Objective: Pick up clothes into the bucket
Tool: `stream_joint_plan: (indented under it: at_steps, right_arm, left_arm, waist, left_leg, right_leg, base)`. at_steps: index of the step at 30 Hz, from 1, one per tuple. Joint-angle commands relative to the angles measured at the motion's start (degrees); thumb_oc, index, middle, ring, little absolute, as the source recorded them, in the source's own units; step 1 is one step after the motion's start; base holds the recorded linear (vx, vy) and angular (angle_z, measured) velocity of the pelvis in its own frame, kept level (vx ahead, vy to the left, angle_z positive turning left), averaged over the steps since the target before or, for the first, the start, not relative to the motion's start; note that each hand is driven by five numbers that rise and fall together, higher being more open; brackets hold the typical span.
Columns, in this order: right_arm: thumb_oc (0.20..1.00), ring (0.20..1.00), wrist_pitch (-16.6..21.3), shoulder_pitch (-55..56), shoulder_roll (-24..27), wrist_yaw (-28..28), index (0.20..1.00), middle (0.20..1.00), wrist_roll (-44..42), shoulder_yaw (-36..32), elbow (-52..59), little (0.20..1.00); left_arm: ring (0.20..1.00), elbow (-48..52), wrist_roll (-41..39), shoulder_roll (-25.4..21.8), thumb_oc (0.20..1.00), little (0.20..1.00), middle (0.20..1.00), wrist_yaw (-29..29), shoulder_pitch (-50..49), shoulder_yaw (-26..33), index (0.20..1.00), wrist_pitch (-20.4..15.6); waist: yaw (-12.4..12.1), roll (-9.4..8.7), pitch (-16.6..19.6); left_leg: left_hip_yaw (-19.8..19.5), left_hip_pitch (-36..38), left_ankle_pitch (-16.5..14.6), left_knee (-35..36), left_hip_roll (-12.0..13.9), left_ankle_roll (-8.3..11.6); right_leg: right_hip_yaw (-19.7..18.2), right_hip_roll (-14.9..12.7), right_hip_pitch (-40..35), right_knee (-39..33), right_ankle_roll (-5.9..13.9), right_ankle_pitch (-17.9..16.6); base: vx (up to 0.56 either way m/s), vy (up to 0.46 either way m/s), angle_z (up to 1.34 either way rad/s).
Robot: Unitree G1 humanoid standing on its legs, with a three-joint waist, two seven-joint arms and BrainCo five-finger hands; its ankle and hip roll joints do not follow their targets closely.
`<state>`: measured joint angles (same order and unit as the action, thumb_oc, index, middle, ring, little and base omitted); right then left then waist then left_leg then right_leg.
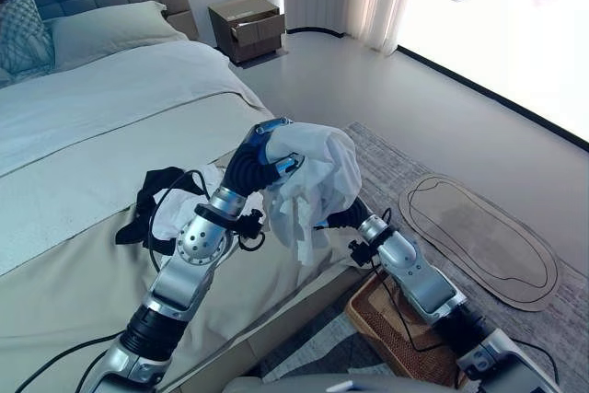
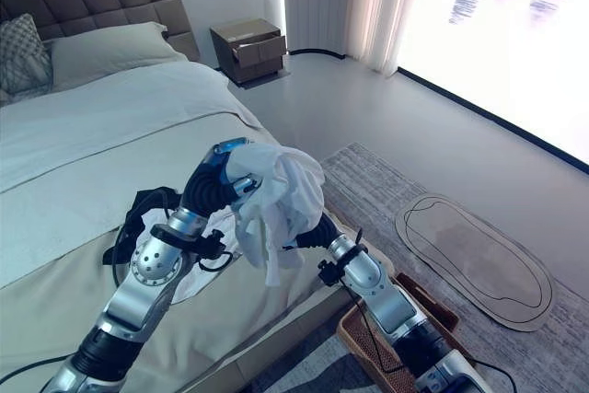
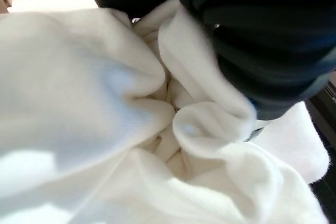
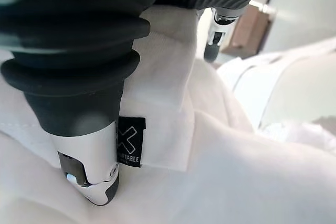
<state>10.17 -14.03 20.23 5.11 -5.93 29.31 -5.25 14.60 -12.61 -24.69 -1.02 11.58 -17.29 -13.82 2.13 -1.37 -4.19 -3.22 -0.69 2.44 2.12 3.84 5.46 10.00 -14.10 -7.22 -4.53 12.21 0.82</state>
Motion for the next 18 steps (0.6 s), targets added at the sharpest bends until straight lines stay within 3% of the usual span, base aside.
stream_joint_plan:
  at_steps: [1, 18]
  right_arm:
    - [0.200, 0.200, 3.4, -5.6, -3.2, 0.3, 0.200, 0.200, -5.0, 1.1, 0.4, 0.200]
    - [0.200, 0.200, 4.1, -0.1, -2.8, 1.4, 0.200, 0.200, -10.1, -1.3, -7.4, 0.200]
  left_arm:
    - [0.200, 2.1, -3.3, 0.4, 0.200, 0.200, 0.200, 0.4, 5.0, -0.3, 0.200, -3.1]
    - [0.200, -0.8, -3.3, 0.7, 0.200, 0.200, 0.200, 1.0, 3.3, 1.5, 0.200, -4.6]
  waist:
    - [-0.5, -1.71, 1.6]
    - [-0.4, -1.74, 2.0]
  left_leg:
    - [0.7, -0.4, -3.2, -3.0, -2.6, -3.30]
    - [0.7, 0.1, -3.5, -3.0, -2.4, -3.20]
  right_leg:
    - [-1.6, 1.6, 6.3, 2.3, -1.87, -5.5]
    - [-1.4, 1.6, 5.7, 2.2, -1.94, -5.2]
  base:
    - [0.00, 0.000, 0.00]
    - [0.00, 0.000, 0.00]
